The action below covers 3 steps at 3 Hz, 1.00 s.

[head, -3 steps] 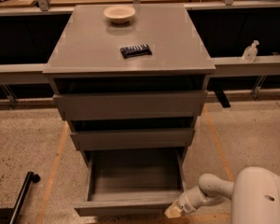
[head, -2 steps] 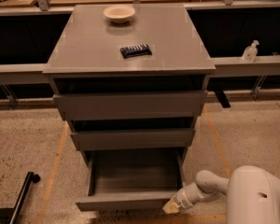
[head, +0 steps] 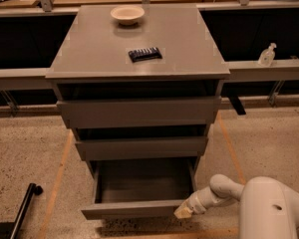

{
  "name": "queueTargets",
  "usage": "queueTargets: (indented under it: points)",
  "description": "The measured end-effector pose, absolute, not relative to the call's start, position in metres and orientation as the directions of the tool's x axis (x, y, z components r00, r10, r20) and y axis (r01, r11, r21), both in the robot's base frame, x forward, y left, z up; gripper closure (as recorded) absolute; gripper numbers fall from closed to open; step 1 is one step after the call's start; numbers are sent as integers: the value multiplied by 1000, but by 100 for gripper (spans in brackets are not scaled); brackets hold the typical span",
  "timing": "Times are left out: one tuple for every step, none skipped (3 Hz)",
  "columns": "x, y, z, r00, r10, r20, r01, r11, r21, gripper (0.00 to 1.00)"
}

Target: Close bottom drawer

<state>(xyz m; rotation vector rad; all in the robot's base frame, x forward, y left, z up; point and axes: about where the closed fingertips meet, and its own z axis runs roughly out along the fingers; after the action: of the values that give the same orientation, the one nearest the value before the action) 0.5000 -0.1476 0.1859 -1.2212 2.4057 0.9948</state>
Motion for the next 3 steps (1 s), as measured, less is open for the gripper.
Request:
queueTargets:
  points:
    - [529,-158,193,-588,-604,-538,-809,422,409,100]
    - [529,-158,193,-588,-604,-538,-809,422,409,100]
    - [541,-153,190,-563,-620,-547,-827,425,369,100]
